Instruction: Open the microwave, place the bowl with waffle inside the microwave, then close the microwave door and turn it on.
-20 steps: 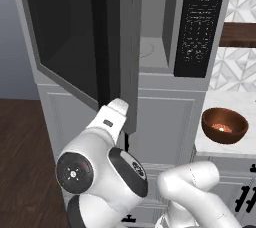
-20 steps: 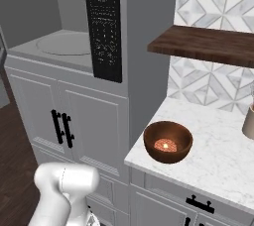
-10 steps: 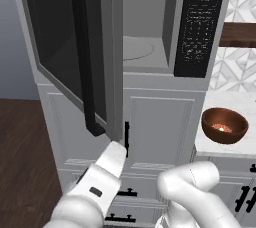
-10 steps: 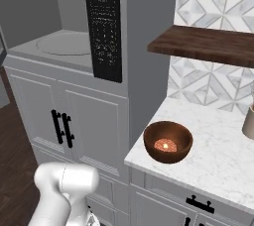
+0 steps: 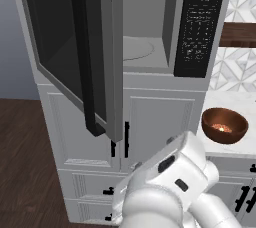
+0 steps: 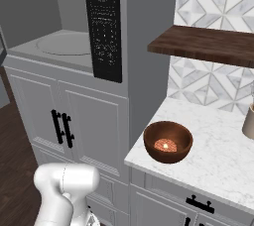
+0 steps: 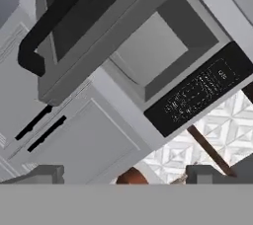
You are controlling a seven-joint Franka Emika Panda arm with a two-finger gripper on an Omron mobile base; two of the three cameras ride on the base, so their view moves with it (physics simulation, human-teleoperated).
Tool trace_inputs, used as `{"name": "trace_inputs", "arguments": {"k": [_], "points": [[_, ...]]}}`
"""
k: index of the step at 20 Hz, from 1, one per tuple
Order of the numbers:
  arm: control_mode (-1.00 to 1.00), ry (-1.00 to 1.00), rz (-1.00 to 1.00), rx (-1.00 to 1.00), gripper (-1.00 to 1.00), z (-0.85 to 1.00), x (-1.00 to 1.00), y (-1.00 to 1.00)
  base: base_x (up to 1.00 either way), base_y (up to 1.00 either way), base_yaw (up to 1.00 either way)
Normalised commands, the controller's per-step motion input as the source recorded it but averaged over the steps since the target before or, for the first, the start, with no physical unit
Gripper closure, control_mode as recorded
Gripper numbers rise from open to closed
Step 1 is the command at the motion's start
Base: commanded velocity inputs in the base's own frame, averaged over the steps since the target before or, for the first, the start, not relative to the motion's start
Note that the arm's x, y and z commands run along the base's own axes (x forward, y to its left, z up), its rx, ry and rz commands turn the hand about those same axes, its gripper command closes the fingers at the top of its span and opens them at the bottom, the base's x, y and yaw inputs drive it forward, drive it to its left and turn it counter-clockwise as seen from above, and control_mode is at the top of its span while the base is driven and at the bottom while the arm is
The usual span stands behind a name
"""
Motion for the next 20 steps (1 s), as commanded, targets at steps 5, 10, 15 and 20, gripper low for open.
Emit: {"name": "trace_inputs", "arguments": {"k": [5, 10, 15, 20], "points": [[-1.0, 0.13, 0.0, 0.34, -1.0, 0.54, -0.19, -1.0, 0.0, 0.0, 0.0], [-1.0, 0.19, 0.03, 0.36, -1.0, 0.51, -0.08, -1.0, 0.0, 0.0, 0.0], [-1.0, 0.11, 0.24, 0.15, -1.0, 0.24, 0.09, -0.76, 0.0, 0.0, 0.0], [-1.0, 0.35, 0.27, 0.25, -1.0, -0.07, 0.49, -0.56, 0.0, 0.0, 0.0]]}}
